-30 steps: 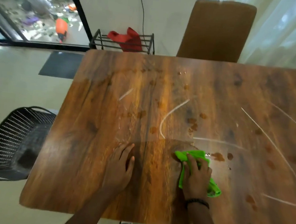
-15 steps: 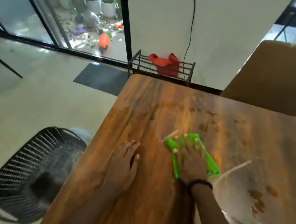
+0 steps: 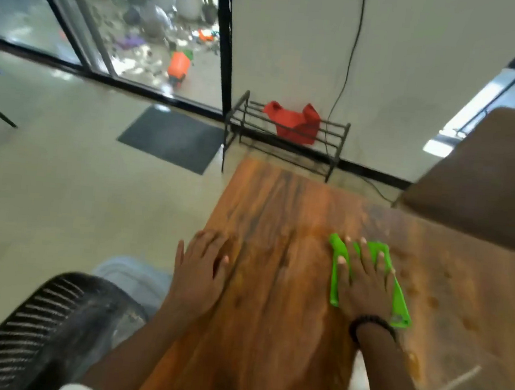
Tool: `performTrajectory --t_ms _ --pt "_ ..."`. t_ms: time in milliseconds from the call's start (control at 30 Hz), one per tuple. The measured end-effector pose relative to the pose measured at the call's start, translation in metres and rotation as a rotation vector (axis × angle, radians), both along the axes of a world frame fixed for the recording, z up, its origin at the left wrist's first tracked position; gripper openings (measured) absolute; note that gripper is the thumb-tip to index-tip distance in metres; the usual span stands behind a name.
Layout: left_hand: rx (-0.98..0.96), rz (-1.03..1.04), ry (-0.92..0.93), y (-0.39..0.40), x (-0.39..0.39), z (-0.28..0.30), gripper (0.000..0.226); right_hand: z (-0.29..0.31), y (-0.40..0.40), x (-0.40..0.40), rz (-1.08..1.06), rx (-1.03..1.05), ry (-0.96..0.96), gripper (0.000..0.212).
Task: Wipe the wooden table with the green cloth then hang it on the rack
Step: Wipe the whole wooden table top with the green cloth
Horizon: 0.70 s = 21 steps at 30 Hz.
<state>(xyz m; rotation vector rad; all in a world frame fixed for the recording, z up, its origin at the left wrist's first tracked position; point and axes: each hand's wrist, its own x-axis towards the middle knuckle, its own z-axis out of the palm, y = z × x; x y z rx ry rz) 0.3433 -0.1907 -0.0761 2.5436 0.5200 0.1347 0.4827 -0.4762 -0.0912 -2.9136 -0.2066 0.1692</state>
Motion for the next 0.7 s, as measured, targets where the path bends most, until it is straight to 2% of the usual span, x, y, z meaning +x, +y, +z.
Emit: performTrajectory --t_ms 33,67,100,200,233,300,367,467,533,633,700 --pt "-0.023 0.014 -0.024 0.005 0.003 -0.002 0.051 0.003 0.02 -0.001 -0.085 0.016 -0.012 0.06" --pt "-0.045 0.02 -0.05 0.012 0.008 -0.004 0.051 0.008 0.046 -0.009 -0.077 0.017 -0.026 0.06" --pt "-0.07 0.024 -0.073 0.015 0.013 -0.006 0.052 0.012 0.072 -0.02 0.009 0.028 -0.029 0.059" --pt "-0.164 0.08 -0.143 0.018 0.033 -0.006 0.054 0.01 0.13 -0.039 0.493 0.041 -0.024 0.052" --pt "-0.201 0.111 -0.158 0.018 0.039 -0.005 0.055 0.012 0.138 -0.03 0.597 0.057 -0.01 0.052" --pt "-0.252 0.192 -0.151 0.017 0.046 -0.004 0.056 0.012 0.136 0.006 0.668 0.042 -0.021 0.053" --pt "-0.279 0.261 -0.139 0.017 0.049 -0.003 0.053 0.007 0.124 0.053 0.583 -0.032 -0.069 0.056" --pt "-0.329 0.318 -0.141 0.015 0.052 -0.001 0.042 0.008 0.129 0.111 0.117 0.035 0.012 0.055" --pt "-0.367 0.364 -0.159 0.017 0.052 0.001 0.04 0.012 0.169 0.109 0.047 0.057 0.046 0.054" --pt "-0.45 0.427 -0.175 0.018 0.052 0.004 0.042 0.015 0.232 0.058 0.446 0.068 0.035 0.066" --pt "-0.5 0.467 -0.203 0.018 0.051 0.004 0.041 0.015 0.245 0.015 0.689 0.088 0.051 0.06"
